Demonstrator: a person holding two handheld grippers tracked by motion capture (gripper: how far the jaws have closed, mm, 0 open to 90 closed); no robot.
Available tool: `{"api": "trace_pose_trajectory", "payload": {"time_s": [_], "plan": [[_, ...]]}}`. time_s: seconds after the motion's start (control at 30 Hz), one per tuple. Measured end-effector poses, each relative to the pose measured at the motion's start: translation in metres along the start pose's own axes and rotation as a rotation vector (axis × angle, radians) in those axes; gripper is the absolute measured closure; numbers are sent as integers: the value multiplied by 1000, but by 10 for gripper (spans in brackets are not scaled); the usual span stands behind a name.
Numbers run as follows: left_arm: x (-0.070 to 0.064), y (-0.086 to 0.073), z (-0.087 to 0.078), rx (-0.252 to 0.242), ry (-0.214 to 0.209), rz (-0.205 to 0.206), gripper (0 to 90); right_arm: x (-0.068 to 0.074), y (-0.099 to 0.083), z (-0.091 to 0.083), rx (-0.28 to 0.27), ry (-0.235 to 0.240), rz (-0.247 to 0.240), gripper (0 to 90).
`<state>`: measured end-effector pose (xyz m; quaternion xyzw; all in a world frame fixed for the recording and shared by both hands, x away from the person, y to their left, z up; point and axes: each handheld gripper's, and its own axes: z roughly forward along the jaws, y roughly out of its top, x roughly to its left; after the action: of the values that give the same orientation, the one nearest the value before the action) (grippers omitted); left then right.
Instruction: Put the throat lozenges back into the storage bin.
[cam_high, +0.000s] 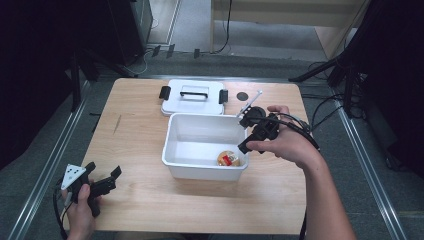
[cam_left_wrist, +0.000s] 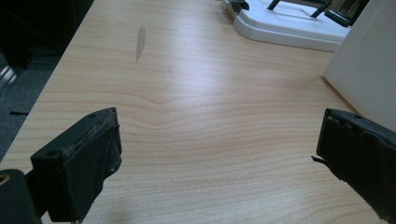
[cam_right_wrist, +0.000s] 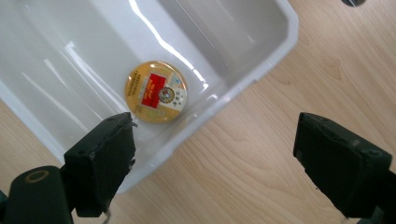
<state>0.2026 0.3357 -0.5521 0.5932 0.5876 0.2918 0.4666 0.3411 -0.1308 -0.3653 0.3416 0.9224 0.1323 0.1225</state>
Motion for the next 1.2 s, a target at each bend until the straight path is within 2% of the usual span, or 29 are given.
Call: {"api": "trace_pose_trajectory", "payload": {"time_s": [0.4,0.67,0.87,1.2], "plan": [[-1,0,0,-5,1,-4,4,-30,-48,12,17,-25,111,133],[0,0,0,-5,2,-2,4,-41,-81,26,35,-39,170,129],[-1,0,0,-3,3,0,4,-47,-105,38,47,-26,225,46],[-1,0,0,-3,4,1,5,-53,-146,55,-14,-69,317,13]]}}
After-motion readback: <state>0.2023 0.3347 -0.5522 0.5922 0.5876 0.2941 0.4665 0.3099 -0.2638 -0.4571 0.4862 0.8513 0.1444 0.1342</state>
